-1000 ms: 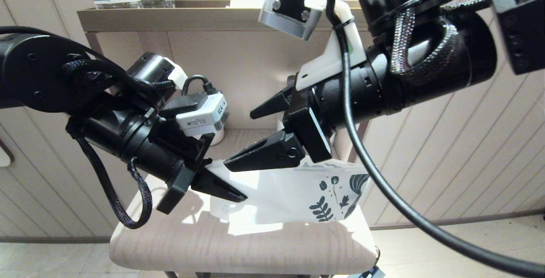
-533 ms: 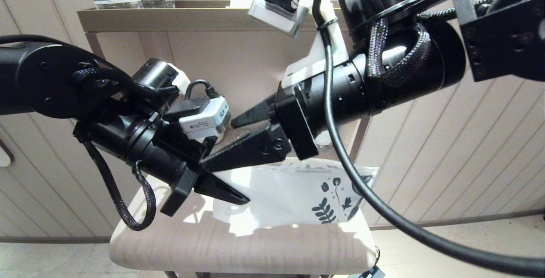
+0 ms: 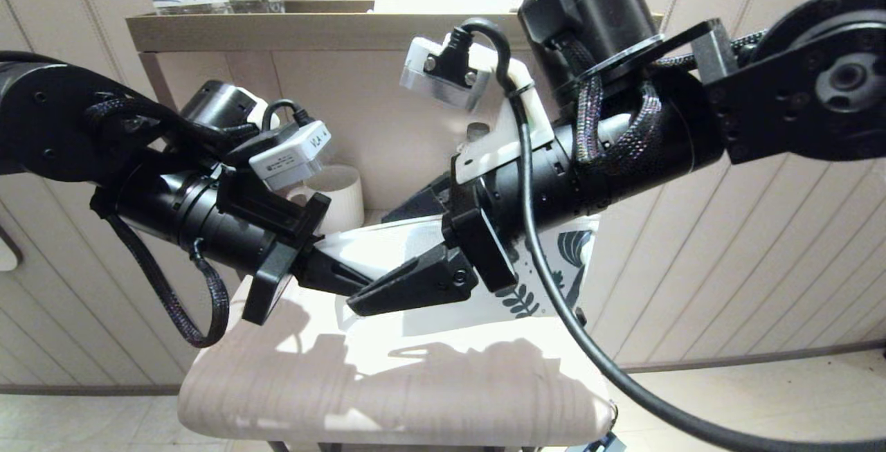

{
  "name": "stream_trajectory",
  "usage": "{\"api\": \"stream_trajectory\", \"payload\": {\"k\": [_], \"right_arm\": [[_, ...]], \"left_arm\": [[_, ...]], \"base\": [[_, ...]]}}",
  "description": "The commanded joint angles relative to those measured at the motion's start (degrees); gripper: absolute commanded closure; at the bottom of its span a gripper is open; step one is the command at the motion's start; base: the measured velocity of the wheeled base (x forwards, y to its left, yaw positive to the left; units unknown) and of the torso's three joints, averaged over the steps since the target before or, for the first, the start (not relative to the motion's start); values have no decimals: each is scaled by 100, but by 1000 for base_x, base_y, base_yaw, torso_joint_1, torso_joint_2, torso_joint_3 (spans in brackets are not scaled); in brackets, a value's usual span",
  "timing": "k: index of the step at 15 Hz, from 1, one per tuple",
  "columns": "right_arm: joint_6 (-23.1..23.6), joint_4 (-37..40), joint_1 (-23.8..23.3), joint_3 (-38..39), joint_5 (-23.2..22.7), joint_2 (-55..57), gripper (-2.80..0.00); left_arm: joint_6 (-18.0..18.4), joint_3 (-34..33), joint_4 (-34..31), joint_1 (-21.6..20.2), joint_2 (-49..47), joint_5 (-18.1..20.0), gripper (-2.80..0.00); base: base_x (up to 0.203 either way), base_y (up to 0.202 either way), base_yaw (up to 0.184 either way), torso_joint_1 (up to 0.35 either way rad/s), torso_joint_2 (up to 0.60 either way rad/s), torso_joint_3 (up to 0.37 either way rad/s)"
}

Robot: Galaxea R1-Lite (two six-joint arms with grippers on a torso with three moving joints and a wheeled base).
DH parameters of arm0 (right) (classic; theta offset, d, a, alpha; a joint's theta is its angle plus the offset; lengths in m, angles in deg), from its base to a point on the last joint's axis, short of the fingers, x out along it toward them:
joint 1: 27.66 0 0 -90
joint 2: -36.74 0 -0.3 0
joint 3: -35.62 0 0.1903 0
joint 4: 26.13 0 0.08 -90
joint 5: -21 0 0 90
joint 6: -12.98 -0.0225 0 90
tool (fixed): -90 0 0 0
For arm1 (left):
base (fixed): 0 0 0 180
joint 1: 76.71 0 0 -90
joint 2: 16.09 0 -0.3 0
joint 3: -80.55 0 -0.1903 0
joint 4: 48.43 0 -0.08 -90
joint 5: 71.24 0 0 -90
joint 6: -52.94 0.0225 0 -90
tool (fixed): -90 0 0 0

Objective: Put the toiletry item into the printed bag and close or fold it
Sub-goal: Hand it to the other hand

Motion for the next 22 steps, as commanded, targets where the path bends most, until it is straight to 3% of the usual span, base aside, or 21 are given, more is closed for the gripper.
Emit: {"api": "stream_trajectory", "payload": {"k": [1,7,19,22], "right_arm": [[4,2,1,1,-5,82,-280],[-37,-191,-15,-45,27,191,-280],[-43,-209,24,-457,264,270,-280],[-373,-549,70,-486,302,317,-280]], "left_arm": [[20,45,-34,-15,-9,37,0],[-166,226,-327,15,-24,309,0],[-149,109,-263,127,22,318,0],[-140,94,-263,118,38,318,0]], "base": [[0,0,0,0,0,0],[0,0,0,0,0,0],[0,0,0,0,0,0],[0,0,0,0,0,0]]}}
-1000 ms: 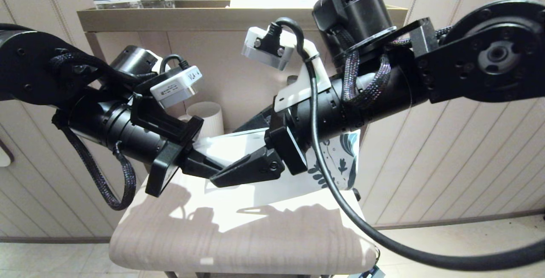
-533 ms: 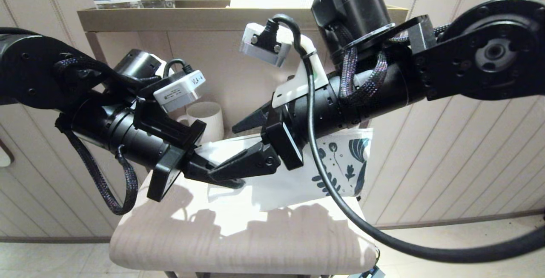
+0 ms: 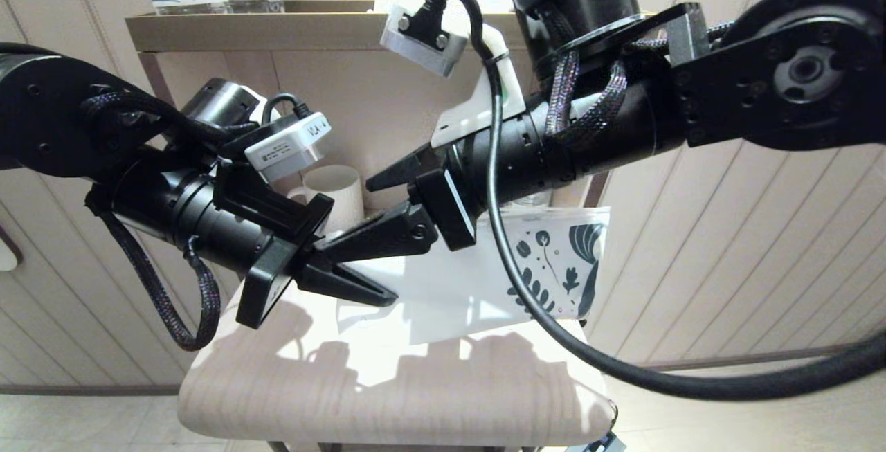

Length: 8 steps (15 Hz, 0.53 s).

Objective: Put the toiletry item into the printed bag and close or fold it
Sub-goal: Hand it to the other hand

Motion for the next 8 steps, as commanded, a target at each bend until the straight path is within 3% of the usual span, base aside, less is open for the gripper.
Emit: {"api": "stream_trajectory", "payload": {"k": [1,8], "right_arm": [[-246,-104,35,-11,-13,31,-280],[-318,-71,37,70,-56,-1,-280]], "left_arm": [[38,-11,-25,-9,22,40,0],[100,-159,78,-97,48,84,0]], "base": [[0,0,0,0,0,0],[0,0,0,0,0,0]]}}
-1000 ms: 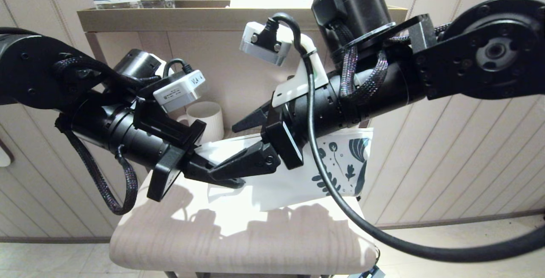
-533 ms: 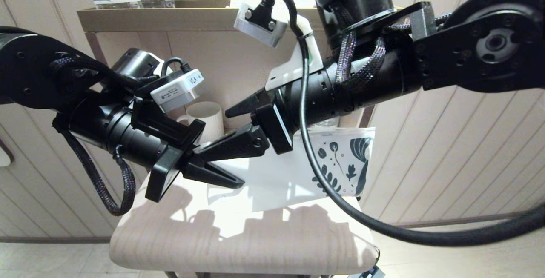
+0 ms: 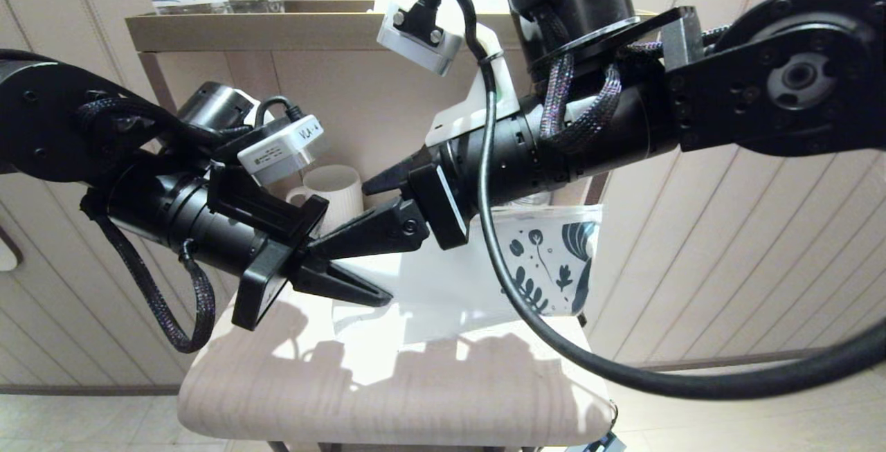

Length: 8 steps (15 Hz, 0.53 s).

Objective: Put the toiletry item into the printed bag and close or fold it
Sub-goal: Hand it to the other hand

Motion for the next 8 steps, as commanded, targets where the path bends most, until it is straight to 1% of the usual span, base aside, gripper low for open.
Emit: {"api": "stream_trajectory", "payload": {"k": [1,8], "right_arm": [[7,14,2,31,-22,-9,-280],[16,-21,11,197,19,-17,-280]], "left_arm": [[30,-24,-11,-11,2,34,0],[57,-18,-2,-55,-4,69,0]], "base": [[0,0,0,0,0,0],[0,0,0,0,0,0]]}}
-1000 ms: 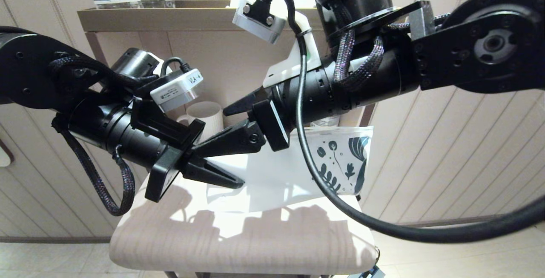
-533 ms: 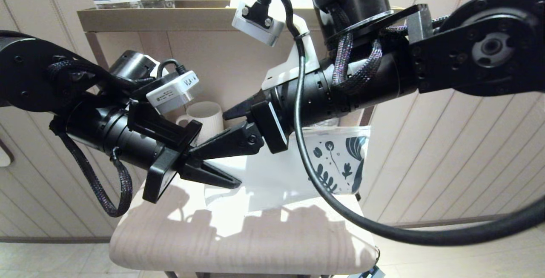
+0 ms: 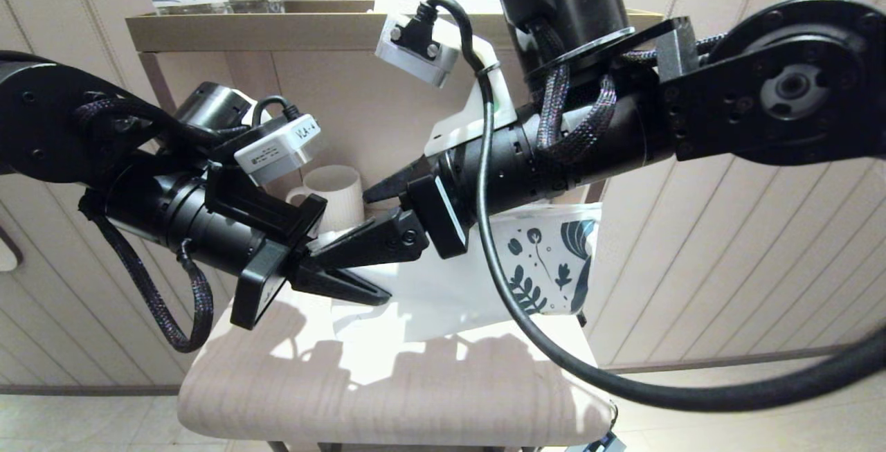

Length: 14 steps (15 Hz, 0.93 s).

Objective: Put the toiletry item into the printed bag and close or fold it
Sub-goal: Hand it to the other hand

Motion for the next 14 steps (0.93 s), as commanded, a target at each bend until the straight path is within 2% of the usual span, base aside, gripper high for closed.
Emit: {"api": "stream_trajectory", "payload": {"k": [1,14], "right_arm": [[18,15,0,75,-23,-6,-280],[89,129,43,-189,-58,64,-280]], "left_arm": [[31,11,-26,-3,-22,32,0],[40,-127,39,-84,24,199,0]], "base": [[0,0,0,0,0,0],[0,0,0,0,0,0]]}}
